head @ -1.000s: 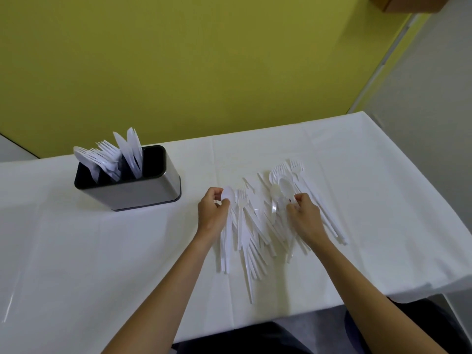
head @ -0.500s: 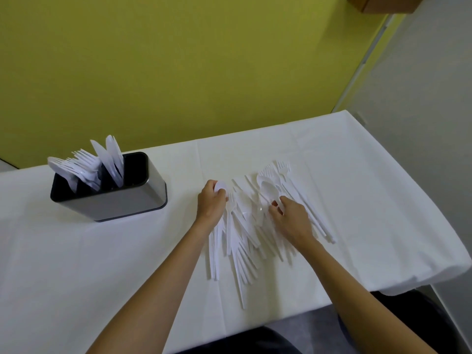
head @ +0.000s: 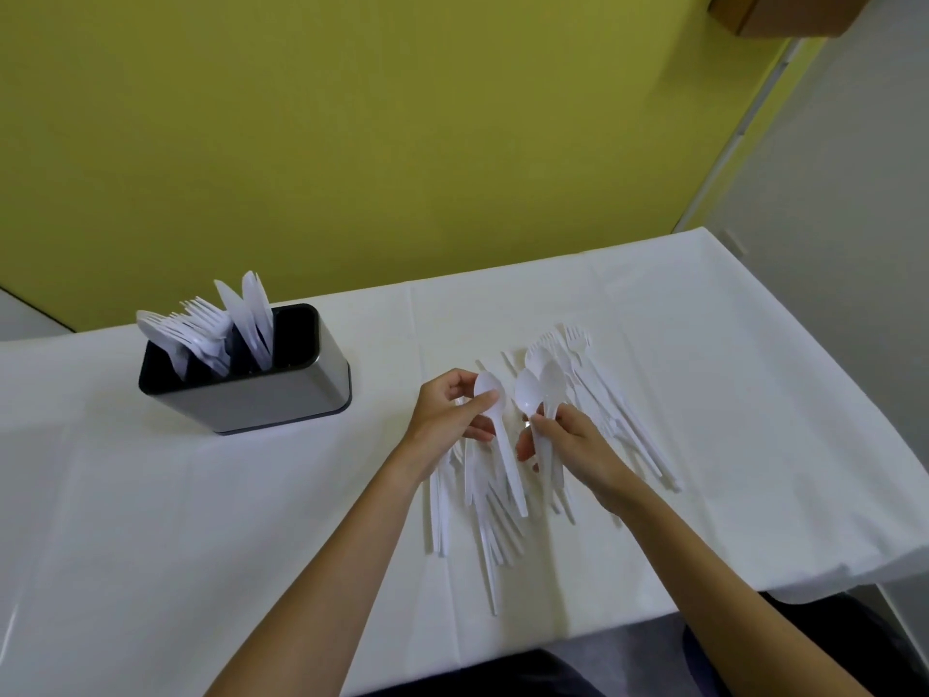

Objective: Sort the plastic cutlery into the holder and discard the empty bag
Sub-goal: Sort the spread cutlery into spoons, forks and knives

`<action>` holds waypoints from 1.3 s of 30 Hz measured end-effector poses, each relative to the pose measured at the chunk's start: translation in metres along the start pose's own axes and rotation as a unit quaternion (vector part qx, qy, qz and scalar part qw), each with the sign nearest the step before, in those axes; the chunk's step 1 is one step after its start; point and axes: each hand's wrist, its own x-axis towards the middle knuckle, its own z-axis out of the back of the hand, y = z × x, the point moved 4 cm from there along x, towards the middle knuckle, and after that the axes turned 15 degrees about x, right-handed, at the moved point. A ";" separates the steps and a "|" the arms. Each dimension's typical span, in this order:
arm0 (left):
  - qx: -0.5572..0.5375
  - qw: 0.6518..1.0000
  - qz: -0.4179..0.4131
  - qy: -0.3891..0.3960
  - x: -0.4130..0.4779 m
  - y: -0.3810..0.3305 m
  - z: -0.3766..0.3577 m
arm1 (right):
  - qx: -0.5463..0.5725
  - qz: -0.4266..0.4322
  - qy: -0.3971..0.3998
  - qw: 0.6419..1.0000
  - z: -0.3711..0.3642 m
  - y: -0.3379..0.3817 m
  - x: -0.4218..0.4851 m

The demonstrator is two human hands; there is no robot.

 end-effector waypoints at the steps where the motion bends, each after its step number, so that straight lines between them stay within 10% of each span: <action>1: -0.002 1.000 -0.001 -0.001 -0.001 -0.001 0.000 | 0.007 -0.004 0.006 1.000 -0.003 0.000 -0.001; 39: 0.044 0.999 -0.026 -0.011 0.005 0.003 0.005 | 0.154 -0.122 0.135 0.971 -0.031 0.002 -0.015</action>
